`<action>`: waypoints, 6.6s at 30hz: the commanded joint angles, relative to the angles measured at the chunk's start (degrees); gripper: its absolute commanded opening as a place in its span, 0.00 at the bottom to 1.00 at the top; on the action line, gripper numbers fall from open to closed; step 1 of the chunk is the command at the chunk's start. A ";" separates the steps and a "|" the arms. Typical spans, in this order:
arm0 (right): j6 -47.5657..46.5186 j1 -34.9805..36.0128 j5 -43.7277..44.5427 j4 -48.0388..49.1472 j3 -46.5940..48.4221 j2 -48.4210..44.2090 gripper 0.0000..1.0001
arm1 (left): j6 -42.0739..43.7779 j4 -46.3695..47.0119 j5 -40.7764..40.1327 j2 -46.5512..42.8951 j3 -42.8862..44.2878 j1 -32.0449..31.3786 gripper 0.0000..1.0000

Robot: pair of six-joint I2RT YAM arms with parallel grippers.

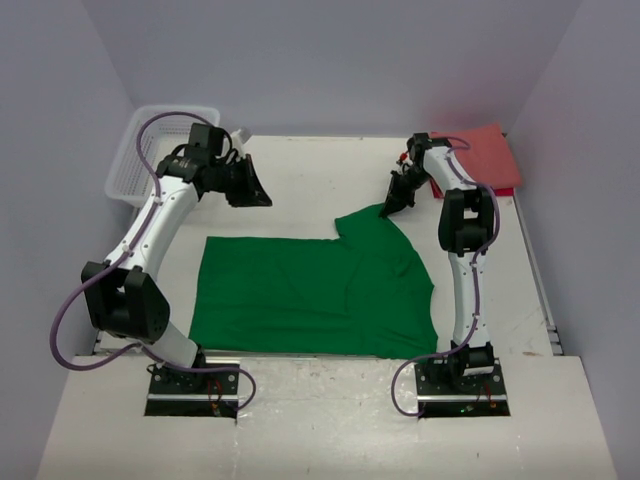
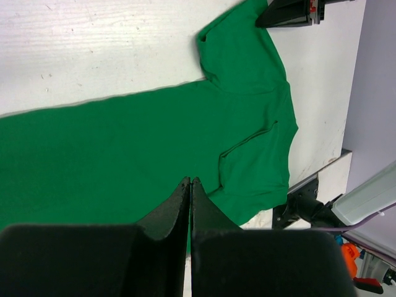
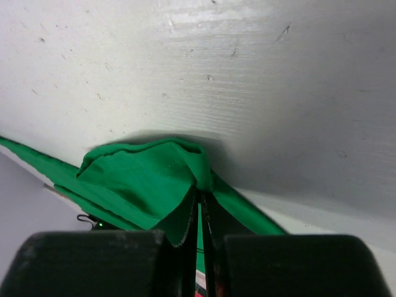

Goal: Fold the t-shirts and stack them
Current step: Grap the side of the flattened tshirt furthest away from the robot with both arms

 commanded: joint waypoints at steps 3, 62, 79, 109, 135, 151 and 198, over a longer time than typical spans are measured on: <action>0.11 0.57 3.55 2.55 1.04 -2.31 0.00 | -0.49 0.59 1.46 -3.64 -1.53 0.41 0.01; 3.89 26.59 29.13 20.13 -43.70 -36.59 0.55 | -2.07 2.35 1.55 -15.06 -12.60 0.32 0.02; 5.20 26.59 30.18 19.08 -42.72 -34.57 0.42 | -1.10 2.61 1.98 -14.80 -13.48 0.32 0.02; 6.61 27.38 39.93 16.09 -41.59 -40.63 0.00 | -3.47 0.60 -18.26 -14.55 -16.91 0.50 0.00; -1.65 27.20 40.47 18.37 -38.95 -43.36 0.00 | -4.18 -3.01 -37.03 21.49 1.63 14.83 0.30; -1.47 26.06 37.74 20.57 -42.29 -46.00 0.00 | -3.30 -3.54 -39.41 24.23 -0.12 14.74 0.35; -2.09 16.58 43.29 23.03 -43.53 -51.01 0.00 | -2.68 3.41 -46.97 7.01 -7.95 7.44 0.00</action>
